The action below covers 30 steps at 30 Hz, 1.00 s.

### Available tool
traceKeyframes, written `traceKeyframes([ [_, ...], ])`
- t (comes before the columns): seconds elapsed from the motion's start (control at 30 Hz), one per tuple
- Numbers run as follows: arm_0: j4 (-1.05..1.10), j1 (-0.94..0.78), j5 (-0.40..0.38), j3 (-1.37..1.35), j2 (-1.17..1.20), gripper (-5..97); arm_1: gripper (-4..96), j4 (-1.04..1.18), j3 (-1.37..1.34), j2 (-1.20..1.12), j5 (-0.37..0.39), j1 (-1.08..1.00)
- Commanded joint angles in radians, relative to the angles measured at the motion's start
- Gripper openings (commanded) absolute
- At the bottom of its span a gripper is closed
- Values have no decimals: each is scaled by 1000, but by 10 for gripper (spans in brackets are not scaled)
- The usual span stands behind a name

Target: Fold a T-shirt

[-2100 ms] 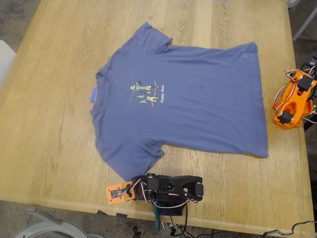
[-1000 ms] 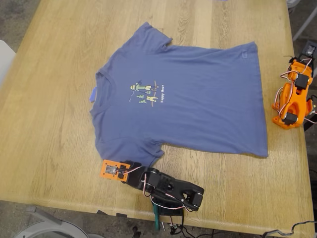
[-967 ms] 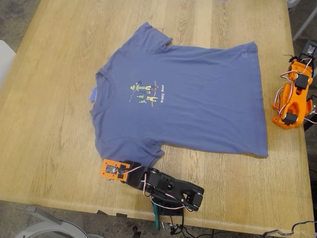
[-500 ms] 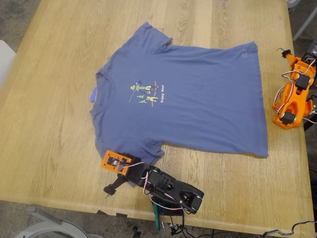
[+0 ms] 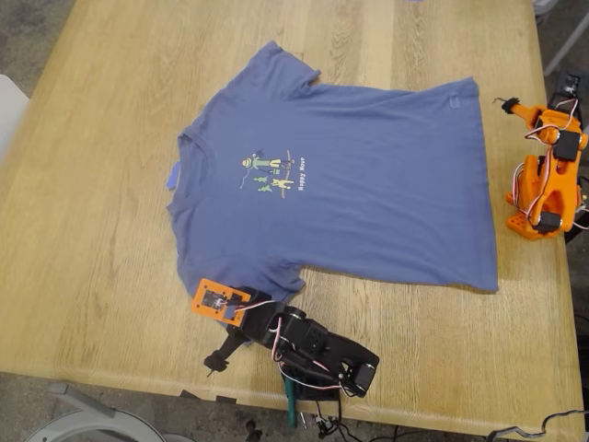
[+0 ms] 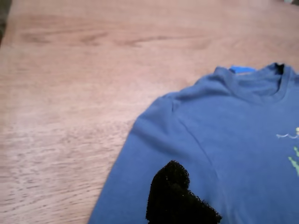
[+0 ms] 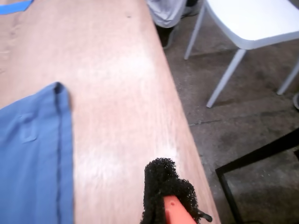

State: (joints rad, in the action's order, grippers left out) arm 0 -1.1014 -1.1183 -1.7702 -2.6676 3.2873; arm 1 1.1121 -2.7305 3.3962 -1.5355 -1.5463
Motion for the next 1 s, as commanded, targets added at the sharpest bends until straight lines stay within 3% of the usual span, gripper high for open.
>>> traceKeyframes([
  [0.0, 44, -5, -32, 235, -143, 777, 485, 94, 129, 9, -9, 66],
  [0.33, -158, 236, -25, 672, -489, 805, 477, 566, 491, -64, -18, 388],
  [0.7, -419, 558, 60, 804, -597, 761, 466, 581, 727, -336, -60, 762],
  [0.97, -425, 667, 127, 859, -747, 761, 461, 583, 873, -589, -67, 1140],
])
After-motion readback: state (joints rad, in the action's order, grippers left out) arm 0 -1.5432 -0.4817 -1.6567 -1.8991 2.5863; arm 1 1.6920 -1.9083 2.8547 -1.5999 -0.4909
